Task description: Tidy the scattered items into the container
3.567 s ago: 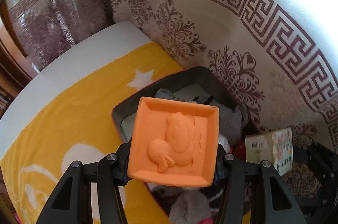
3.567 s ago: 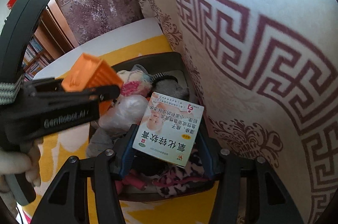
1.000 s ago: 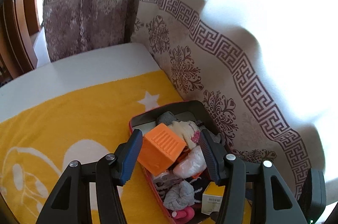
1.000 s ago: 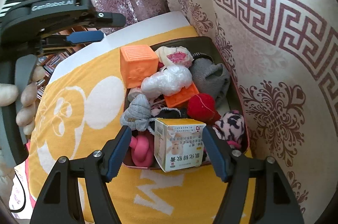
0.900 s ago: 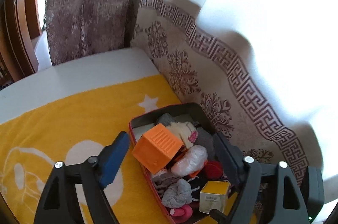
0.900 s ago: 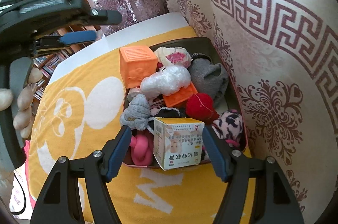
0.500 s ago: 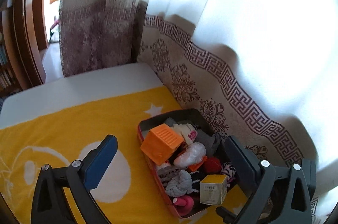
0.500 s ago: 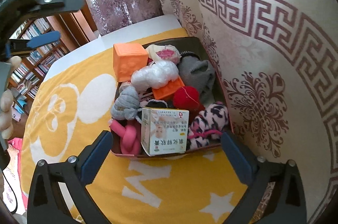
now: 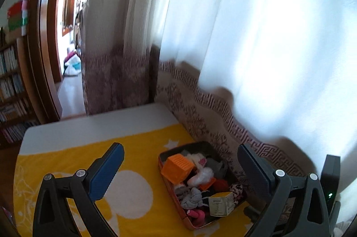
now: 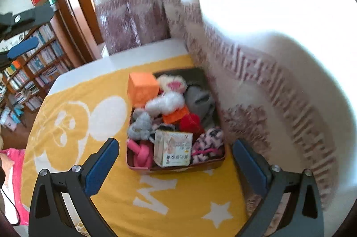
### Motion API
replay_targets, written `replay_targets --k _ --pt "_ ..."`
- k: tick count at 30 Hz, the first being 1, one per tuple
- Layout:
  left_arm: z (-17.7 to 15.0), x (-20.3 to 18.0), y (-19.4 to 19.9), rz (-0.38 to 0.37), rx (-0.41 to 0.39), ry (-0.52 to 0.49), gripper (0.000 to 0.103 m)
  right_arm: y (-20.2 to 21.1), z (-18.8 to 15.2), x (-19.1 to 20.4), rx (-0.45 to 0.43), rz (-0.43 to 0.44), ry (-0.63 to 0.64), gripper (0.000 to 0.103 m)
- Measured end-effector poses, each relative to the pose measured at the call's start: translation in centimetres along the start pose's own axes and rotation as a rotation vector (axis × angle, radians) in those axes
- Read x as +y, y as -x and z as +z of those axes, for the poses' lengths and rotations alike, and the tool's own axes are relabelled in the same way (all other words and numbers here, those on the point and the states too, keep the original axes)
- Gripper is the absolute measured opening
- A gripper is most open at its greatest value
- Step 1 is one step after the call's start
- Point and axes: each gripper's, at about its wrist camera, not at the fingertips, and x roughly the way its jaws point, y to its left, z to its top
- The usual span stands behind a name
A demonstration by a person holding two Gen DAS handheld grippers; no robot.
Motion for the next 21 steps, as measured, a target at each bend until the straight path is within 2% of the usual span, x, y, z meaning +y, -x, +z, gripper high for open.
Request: replay_targets --k 4,8,9,13,15,17,21 --pt "0.2 0.2 1.6 0.016 0.014 0.072 0.103 3.8 0.6 0.1 -0.115 -0.027 0.013 0.103" --pt "0.0 1.9 1.9 0.100 0.039 0.223 0.103 5.8 0.5 -0.2 -0.183 -0.086 -0.011 0.103" --pt "-0.1 2.1 1.8 0.116 0.046 0.227 0.103 5.5 0.3 -0.4 -0.166 -0.084 -0.024 0.103" --pt "-1.1 1.4 0.9 0.211 0.111 0.153 0.103 2.7 -1.0 -1.4 0.013 0.004 -0.043 0.103" --pt "-1.9 0.8 0.5 0.193 0.134 0.123 0.103 2.2 -1.9 -1.2 0.038 0.013 -0.018 0.102" --pt "-3.0 -0.1 0.1 0.143 0.156 0.108 0.103 2.1 -2.6 -0.8 0.046 0.026 0.013 0.102" --pt "-4.7 -2.0 -0.9 0.091 0.223 0.063 0.103 2.6 -3.5 -0.2 0.020 0.033 0.063 0.102"
